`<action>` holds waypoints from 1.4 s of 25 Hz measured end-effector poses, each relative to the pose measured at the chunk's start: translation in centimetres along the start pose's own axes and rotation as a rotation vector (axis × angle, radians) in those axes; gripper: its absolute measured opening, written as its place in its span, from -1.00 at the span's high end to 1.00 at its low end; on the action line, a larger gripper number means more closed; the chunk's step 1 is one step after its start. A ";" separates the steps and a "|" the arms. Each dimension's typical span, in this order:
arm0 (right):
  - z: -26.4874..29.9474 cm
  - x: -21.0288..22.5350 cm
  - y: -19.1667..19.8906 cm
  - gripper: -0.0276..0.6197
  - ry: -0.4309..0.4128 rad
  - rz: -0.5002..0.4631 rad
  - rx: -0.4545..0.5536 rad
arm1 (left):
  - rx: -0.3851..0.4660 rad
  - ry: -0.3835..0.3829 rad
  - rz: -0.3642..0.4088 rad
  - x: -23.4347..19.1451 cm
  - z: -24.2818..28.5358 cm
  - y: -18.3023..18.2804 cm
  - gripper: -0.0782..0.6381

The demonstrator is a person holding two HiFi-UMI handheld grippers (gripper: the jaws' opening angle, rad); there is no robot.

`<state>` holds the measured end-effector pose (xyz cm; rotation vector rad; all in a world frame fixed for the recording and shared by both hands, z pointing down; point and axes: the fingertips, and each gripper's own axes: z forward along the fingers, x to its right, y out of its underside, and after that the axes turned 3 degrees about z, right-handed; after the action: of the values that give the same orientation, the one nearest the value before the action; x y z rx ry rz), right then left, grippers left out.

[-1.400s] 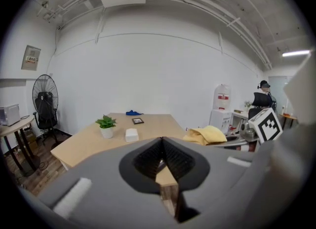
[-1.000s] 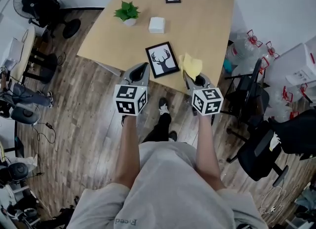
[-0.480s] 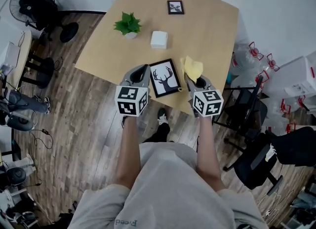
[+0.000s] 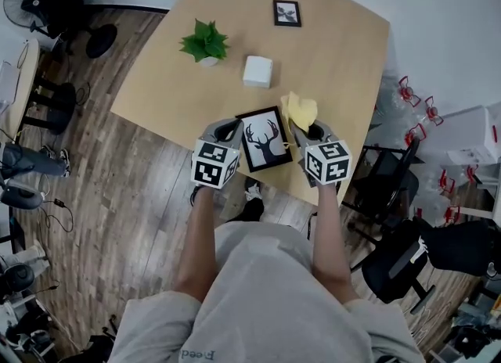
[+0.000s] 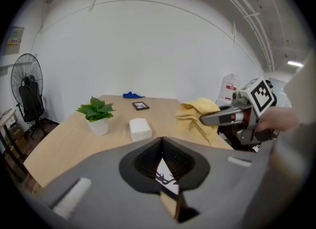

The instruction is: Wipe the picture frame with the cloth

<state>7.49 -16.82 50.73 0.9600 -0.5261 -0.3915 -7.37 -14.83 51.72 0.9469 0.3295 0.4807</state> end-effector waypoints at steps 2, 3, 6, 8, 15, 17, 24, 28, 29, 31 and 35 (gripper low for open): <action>1.3 0.2 0.2 0.76 -0.012 -0.018 -0.021 | -0.020 0.024 0.002 -0.3 0.9 1.2 0.64; 1.9 0.3 0.3 0.76 -0.019 -0.028 -0.029 | -0.029 0.038 0.005 -0.4 1.4 1.8 0.64; 3.6 1.1 0.4 0.76 -0.031 -0.059 -0.055 | -0.055 0.072 0.010 -0.9 2.7 3.5 0.64; 4.3 1.7 0.6 0.76 -0.030 -0.072 -0.082 | -0.074 0.097 0.000 -1.0 3.3 4.7 0.64; 7.3 3.1 2.7 0.76 -0.100 -0.057 -0.185 | -0.148 0.182 -0.058 -1.4 5.4 8.4 0.64; 8.0 3.7 3.5 0.76 -0.118 -0.011 -0.204 | -0.174 0.196 -0.074 -1.6 6.0 9.9 0.64; 10.2 4.5 5.0 0.76 -0.164 -0.057 -0.287 | -0.267 0.276 0.014 0.1 6.9 12.9 0.64; 11.5 4.2 5.4 0.76 -0.177 -0.179 -0.334 | -0.294 0.323 0.024 1.7 7.3 13.7 0.64; 11.9 4.1 5.5 0.76 -0.182 -0.215 -0.348 | -0.299 0.329 0.038 1.9 7.5 14.2 0.64; 12.6 3.8 5.8 0.76 -0.200 -0.300 -0.379 | -0.329 0.347 0.056 2.6 7.5 14.6 0.64; 13.7 3.1 6.5 0.76 -0.251 -0.442 -0.435 | -0.359 0.377 0.107 3.3 7.6 15.1 0.64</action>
<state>2.51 -24.23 63.37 0.5992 -0.4263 -0.9912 -4.74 -10.94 68.34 0.5227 0.5146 0.7911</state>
